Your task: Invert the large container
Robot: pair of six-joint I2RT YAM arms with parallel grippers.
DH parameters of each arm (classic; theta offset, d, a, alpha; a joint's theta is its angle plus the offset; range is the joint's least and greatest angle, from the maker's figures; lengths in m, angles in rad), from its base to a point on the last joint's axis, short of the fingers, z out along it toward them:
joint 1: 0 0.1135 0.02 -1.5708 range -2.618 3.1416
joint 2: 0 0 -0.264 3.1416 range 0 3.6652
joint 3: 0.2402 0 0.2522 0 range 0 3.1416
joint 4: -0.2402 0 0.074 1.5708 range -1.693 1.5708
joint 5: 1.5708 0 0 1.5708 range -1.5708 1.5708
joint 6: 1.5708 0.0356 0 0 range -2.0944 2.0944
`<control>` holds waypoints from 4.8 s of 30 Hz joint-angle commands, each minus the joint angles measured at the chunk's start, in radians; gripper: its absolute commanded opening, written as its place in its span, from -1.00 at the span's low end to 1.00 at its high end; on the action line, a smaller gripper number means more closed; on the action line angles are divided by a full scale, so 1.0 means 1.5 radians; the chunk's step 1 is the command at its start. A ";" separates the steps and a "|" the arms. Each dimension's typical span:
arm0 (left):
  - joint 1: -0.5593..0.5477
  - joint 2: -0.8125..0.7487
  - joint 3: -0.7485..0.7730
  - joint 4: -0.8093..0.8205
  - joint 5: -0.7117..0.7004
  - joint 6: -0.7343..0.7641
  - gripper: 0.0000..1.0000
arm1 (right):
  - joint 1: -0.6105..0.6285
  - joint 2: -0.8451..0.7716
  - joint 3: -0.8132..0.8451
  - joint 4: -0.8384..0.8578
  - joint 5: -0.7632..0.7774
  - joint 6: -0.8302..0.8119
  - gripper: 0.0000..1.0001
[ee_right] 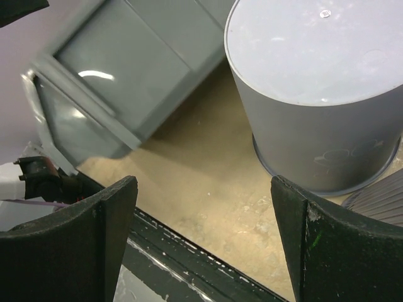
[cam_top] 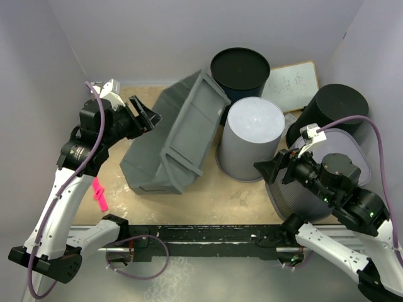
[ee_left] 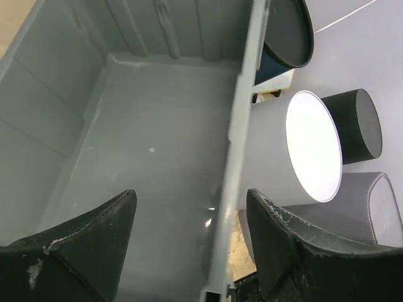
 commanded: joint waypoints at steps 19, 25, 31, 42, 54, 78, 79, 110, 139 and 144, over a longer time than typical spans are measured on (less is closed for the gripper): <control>-0.001 -0.038 -0.024 0.088 0.039 0.015 0.38 | 0.001 0.008 0.011 0.029 -0.012 0.008 0.77; -0.117 -0.032 -0.070 0.088 -0.088 0.015 0.34 | 0.000 0.015 0.000 0.046 -0.020 0.013 0.77; -0.357 0.064 -0.065 0.084 -0.280 0.011 0.33 | 0.001 0.024 -0.002 0.052 -0.027 0.020 0.76; -0.532 0.238 -0.031 0.122 -0.440 -0.028 0.32 | 0.000 0.012 0.013 0.021 -0.006 0.027 0.76; -0.554 0.384 -0.017 0.161 -0.471 -0.029 -0.30 | 0.000 0.013 0.007 0.023 -0.009 0.028 0.76; -0.486 0.099 0.010 0.263 -0.315 -0.129 -1.00 | 0.000 -0.001 0.006 0.022 -0.005 0.023 0.77; -0.476 0.087 -0.003 0.287 -0.296 -0.137 -1.00 | 0.000 -0.002 0.007 0.022 -0.005 0.023 0.77; -0.396 -0.200 -0.168 0.183 -0.476 -0.228 -1.00 | 0.001 -0.012 0.004 0.019 -0.019 0.031 0.77; -0.395 -0.104 -0.143 0.370 -0.367 -0.260 -1.00 | 0.001 -0.014 0.004 0.022 -0.021 0.033 0.77; -0.394 -0.051 -0.132 0.464 -0.321 -0.305 -1.00 | 0.000 -0.016 0.003 0.025 -0.019 0.036 0.77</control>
